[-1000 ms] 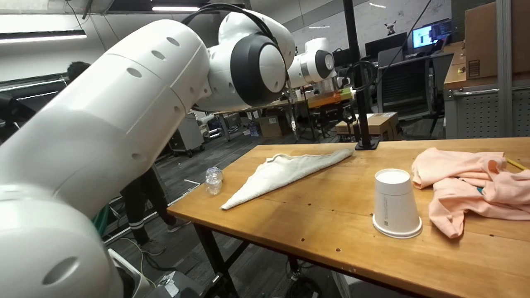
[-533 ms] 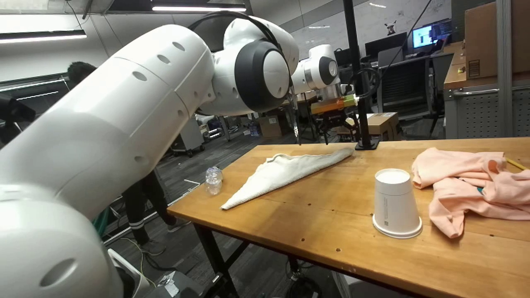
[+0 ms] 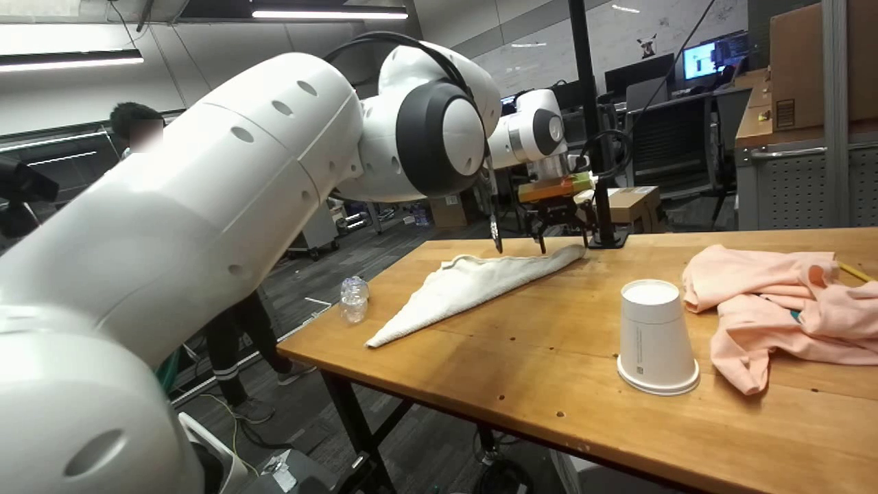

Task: Fold the towel

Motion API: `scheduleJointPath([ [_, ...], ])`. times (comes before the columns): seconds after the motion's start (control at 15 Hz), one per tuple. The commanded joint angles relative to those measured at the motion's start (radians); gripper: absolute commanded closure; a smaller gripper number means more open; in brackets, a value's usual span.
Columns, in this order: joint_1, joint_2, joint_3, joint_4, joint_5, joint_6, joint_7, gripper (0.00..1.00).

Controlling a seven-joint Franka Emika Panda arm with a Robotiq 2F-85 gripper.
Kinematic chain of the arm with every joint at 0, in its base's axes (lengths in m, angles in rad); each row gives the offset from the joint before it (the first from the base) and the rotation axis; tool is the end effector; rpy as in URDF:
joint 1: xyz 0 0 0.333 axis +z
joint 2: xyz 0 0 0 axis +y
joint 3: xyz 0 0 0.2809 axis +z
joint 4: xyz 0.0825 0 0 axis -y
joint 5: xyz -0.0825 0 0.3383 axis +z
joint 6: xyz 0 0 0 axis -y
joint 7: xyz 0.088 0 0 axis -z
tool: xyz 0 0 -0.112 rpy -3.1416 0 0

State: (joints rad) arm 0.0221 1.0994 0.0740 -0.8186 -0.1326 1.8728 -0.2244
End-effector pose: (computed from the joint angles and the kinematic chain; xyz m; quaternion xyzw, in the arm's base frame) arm 0.7162 0.0358 0.2346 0.9863 0.1611 -0.0237 0.0280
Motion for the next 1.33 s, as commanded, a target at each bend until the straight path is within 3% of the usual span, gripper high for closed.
scheduleJointPath([
  [0.0,-0.001,0.027,0.003,0.047,0.005,-0.013,-0.004,0.0],
  [0.07,-0.001,0.029,0.003,0.048,0.005,-0.014,-0.004,0.04],
  [0.13,0.0,0.029,0.003,0.049,0.005,-0.014,-0.004,0.2],
  [0.2,0.001,0.029,0.003,0.048,0.004,-0.015,-0.003,0.28],
  [0.27,0.002,0.029,0.003,0.048,0.003,-0.015,-0.004,0.3],
  [0.8,0.009,0.019,0.002,0.036,-0.003,-0.014,-0.008,0.93],
  [0.93,0.017,0.009,0.001,0.027,-0.009,-0.006,-0.009,0.99],
  [1.27,0.038,-0.035,-0.014,-0.011,-0.028,-0.004,0.007,0.95],
])
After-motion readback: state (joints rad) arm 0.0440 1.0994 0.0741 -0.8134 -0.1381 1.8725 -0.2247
